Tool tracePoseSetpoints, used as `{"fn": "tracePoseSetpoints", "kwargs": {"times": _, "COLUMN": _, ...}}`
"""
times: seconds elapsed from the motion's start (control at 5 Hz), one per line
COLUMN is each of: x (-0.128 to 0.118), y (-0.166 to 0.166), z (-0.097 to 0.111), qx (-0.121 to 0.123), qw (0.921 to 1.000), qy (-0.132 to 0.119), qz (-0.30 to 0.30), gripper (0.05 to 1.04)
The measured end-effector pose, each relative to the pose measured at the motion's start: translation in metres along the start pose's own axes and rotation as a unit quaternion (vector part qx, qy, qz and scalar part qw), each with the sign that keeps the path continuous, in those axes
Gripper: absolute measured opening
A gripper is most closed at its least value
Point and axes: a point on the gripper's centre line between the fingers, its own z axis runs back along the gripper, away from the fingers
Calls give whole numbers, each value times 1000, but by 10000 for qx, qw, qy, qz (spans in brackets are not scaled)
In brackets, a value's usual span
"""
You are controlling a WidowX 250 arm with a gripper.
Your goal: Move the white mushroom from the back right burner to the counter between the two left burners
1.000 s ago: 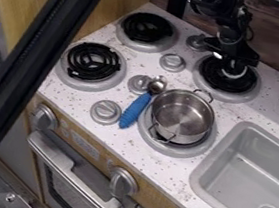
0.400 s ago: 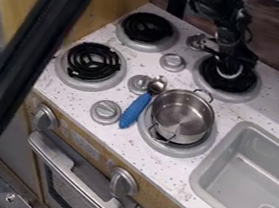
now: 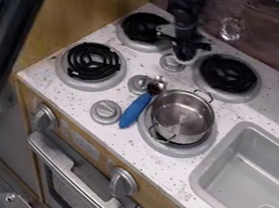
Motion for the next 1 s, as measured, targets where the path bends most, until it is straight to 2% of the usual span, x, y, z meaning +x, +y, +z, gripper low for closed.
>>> {"fn": "tracePoseSetpoints", "kwargs": {"times": 0.4, "x": -4, "y": 61, "z": 2, "qx": 331, "qw": 9977, "qy": 306, "qz": 505, "gripper": 217}}
{"fn": "tracePoseSetpoints", "kwargs": {"times": 0.6, "x": -7, "y": 63, "z": 2, "qx": 306, "qw": 9976, "qy": 394, "qz": 473, "gripper": 269}}
{"fn": "tracePoseSetpoints", "kwargs": {"times": 0.8, "x": -21, "y": 58, "z": 0, "qx": 198, "qw": 9971, "qy": 666, "qz": 298, "gripper": 532}}
{"fn": "tracePoseSetpoints", "kwargs": {"times": 1.0, "x": -23, "y": 45, "z": 11, "qx": 67, "qw": 9964, "qy": 846, "qz": 74, "gripper": 858}}
